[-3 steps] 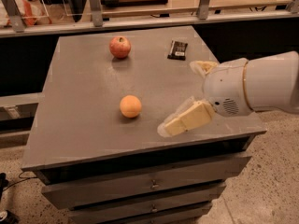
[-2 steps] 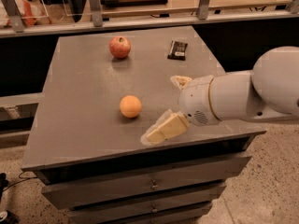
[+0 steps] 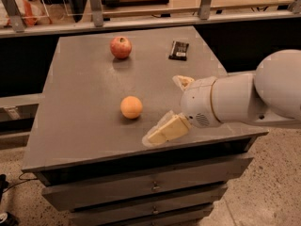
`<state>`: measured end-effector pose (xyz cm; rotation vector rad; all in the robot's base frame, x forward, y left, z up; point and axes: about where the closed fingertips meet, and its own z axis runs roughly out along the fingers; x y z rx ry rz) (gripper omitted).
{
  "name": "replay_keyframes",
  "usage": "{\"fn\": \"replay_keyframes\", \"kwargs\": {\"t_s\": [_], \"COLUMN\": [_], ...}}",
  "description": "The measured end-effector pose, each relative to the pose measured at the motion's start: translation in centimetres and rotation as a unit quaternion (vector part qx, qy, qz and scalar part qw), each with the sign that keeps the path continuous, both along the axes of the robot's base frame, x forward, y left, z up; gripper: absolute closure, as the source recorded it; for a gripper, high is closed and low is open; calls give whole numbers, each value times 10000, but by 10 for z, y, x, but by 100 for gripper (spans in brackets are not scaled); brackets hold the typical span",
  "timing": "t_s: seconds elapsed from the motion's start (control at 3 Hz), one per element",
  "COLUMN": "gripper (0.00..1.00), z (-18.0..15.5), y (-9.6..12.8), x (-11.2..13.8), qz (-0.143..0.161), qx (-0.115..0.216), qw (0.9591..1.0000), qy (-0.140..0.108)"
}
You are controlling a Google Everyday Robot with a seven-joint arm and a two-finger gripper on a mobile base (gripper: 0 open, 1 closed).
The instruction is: Move orange near apple
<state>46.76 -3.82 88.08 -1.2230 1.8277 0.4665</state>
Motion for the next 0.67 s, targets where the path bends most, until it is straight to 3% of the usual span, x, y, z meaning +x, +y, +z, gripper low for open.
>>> {"fn": "replay_keyframes", "kwargs": {"t_s": [0.33,0.67], "gripper": [0,0], "z": [-9,-24], "y": [-2,-1], "x": [10,22], "qz": [11,60], "qx": [-26,20], "qw": [9999,9999], "qy": [-139,-84]}}
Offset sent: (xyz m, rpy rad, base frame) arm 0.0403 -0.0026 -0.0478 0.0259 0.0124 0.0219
